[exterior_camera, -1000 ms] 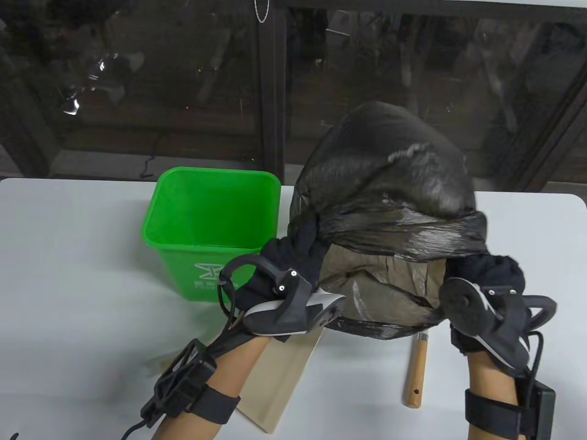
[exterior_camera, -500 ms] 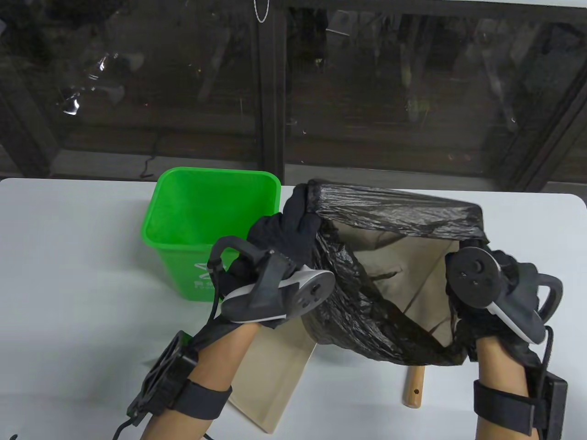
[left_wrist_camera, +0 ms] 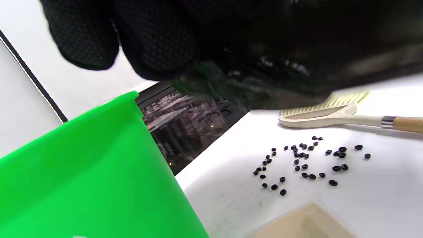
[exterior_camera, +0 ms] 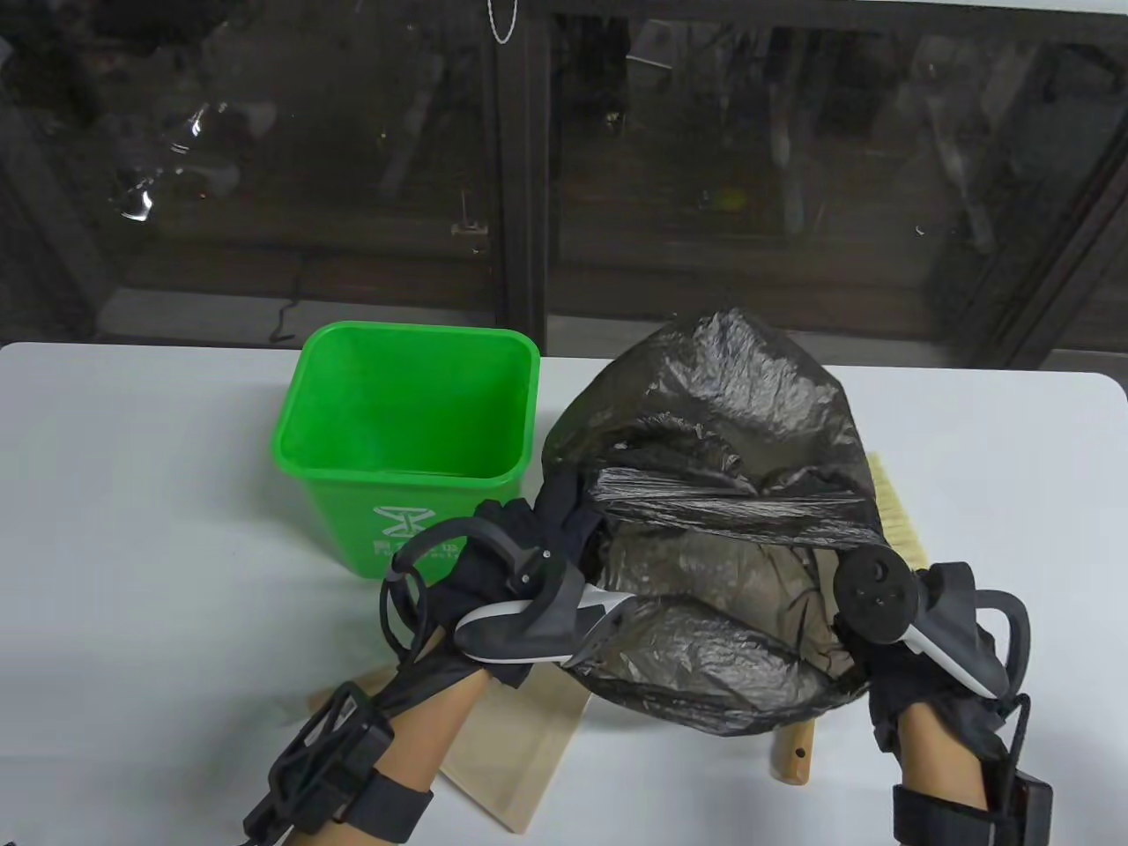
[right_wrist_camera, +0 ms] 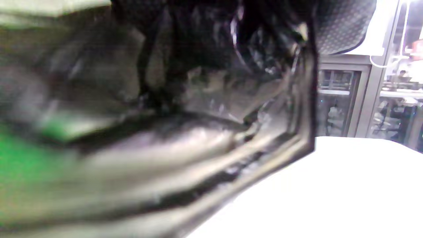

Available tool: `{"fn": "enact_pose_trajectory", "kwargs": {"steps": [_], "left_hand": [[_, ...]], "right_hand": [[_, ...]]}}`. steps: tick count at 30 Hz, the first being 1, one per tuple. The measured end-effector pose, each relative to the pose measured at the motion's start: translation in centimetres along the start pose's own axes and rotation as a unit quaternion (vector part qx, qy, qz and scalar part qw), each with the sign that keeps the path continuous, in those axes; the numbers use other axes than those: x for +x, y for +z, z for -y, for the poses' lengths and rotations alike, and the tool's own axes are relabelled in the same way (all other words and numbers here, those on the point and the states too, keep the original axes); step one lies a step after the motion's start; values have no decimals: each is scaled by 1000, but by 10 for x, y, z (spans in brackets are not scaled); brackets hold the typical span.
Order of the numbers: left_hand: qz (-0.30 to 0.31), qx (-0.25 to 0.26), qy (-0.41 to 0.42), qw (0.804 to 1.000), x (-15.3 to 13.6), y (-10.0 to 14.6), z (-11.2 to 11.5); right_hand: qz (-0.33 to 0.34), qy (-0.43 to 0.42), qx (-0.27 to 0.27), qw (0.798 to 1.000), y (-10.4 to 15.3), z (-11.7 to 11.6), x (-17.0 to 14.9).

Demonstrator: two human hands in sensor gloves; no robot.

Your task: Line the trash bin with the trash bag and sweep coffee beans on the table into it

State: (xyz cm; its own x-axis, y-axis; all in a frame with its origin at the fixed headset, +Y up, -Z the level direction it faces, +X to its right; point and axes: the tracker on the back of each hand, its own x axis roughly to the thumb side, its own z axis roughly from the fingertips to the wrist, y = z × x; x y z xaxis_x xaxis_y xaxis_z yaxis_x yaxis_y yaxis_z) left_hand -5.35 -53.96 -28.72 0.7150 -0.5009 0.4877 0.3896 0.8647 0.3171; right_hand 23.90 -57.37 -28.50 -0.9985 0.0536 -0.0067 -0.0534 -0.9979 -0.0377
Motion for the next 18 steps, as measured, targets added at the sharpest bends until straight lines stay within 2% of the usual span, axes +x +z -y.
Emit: {"fn": "enact_pose_trajectory", "kwargs": {"steps": [3,5,9,13,18], "left_hand": [[-17,36,39,998,-13,4,-18],[-39,51,53,997,-26,6,-29],[-62,58,72,994,-42,12,-34],[-62,38,92,993,-47,14,-27],[-51,-18,102,993,-54,14,-22]], "right_hand": [[7,-24,-38,999,2,20,1],[11,-1,-85,996,5,40,1],[13,-23,-124,992,13,68,-1],[15,-2,-146,989,17,82,3],[15,5,-145,989,16,88,8]]}}
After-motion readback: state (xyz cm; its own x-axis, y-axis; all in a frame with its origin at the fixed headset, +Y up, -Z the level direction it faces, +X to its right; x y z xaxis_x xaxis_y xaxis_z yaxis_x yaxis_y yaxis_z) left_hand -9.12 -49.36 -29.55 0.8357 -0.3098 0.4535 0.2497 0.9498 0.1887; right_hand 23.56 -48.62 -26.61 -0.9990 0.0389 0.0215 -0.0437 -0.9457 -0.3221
